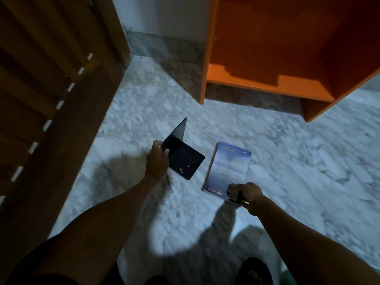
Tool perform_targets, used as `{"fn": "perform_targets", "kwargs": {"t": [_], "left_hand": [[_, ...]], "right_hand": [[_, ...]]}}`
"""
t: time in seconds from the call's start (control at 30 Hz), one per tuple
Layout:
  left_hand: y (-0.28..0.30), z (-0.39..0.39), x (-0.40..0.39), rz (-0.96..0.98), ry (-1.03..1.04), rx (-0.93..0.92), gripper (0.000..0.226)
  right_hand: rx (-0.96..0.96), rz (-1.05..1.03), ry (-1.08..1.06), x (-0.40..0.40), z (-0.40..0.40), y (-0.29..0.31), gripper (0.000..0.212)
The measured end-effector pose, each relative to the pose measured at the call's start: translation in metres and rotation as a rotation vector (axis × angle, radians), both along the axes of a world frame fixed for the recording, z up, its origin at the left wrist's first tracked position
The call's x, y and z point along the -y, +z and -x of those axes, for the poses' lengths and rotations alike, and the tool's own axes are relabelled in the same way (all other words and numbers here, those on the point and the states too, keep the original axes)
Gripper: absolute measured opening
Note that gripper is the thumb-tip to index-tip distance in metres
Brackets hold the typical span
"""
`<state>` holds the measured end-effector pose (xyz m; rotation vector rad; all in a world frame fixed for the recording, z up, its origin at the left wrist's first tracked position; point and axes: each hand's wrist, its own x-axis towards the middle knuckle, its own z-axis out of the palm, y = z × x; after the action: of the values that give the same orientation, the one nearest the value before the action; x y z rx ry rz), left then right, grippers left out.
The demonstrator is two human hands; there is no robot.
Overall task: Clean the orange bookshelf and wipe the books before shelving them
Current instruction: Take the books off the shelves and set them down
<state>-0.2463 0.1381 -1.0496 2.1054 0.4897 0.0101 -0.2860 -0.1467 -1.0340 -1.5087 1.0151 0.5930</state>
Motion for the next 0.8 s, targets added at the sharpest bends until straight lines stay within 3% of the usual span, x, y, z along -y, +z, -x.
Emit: {"fn": "perform_targets", "kwargs": {"t": [0.17, 0.27, 0.33, 0.43, 0.63, 0.73, 0.8], "left_hand": [[0.042, 0.002, -0.020, 0.088, -0.148, -0.032, 0.021], [0.083, -0.007, -0.041, 0.195, -0.294, -0.103, 0.040], [0.113, -0.021, -0.050, 0.187, -0.338, -0.069, 0.039], [0.172, -0.062, -0.049, 0.136, -0.362, 0.045, 0.037], [0.305, -0.156, 0.035, 0.226, -0.399, 0.232, 0.052], [0.348, -0.199, 0.089, 0.332, -0.398, 0.251, 0.086], [0.371, -0.222, 0.127, 0.316, -0.424, 0.209, 0.085]], "right_hand": [[0.005, 0.039, 0.076, 0.011, -0.014, 0.046, 0.007], [0.109, 0.096, 0.132, 0.020, -0.039, 0.090, 0.023], [0.208, 0.151, 0.166, 0.029, -0.059, 0.123, 0.036], [0.431, 0.232, 0.178, 0.046, -0.096, 0.188, 0.035], [0.876, 0.361, 0.045, 0.089, -0.154, 0.339, 0.029], [1.016, 0.329, -0.069, 0.111, -0.176, 0.410, 0.033], [1.108, 0.250, -0.188, 0.124, -0.190, 0.460, 0.041]]}}
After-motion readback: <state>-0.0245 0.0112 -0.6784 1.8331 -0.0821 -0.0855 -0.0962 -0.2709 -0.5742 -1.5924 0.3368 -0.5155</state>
